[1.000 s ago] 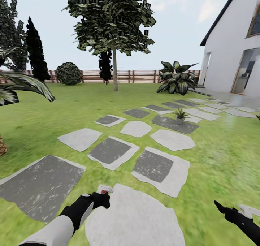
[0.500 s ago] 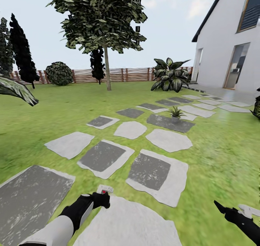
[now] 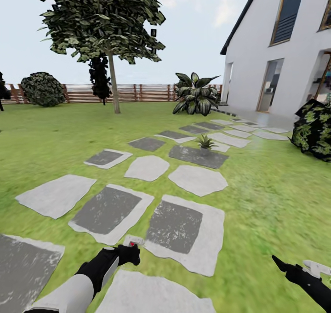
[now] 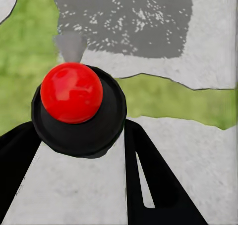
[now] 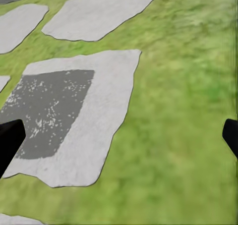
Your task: Pick up the pesticide atomizer in the garden and spray insectifuge to fully cover both potted plants in the garden.
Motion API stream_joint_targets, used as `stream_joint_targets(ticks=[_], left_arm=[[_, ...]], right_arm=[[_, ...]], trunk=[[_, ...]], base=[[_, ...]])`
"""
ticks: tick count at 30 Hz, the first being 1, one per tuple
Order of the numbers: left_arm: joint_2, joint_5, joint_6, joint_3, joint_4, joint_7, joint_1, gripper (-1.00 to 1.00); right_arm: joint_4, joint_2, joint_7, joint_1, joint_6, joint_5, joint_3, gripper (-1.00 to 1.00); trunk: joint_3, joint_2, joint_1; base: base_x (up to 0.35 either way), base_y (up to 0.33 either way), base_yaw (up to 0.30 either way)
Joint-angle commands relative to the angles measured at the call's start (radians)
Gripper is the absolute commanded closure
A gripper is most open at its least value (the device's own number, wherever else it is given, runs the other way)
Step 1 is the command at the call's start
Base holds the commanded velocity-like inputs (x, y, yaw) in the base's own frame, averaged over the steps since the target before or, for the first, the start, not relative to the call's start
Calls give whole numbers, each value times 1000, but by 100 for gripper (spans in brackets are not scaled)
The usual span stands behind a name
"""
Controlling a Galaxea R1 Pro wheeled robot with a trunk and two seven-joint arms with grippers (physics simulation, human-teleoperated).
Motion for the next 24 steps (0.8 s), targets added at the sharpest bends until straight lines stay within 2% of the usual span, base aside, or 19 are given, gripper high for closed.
stream_joint_targets(ticks=[1, 13, 24], left_arm=[[0, -9, 5, 1, -3, -4, 0, 100], [0, -10, 5, 0, -3, -4, 0, 100], [0, -9, 5, 0, -3, -4, 0, 100]], right_arm=[[-1, 1, 7, -2, 6, 4, -5, -100], [4, 6, 6, -2, 5, 5, -4, -100], [26, 6, 5, -2, 4, 6, -3, -100]], trunk=[[-1, -1, 0], [1, -1, 0], [1, -1, 0]], base=[[334, 0, -277], [334, 0, -262], [334, 0, -16]])
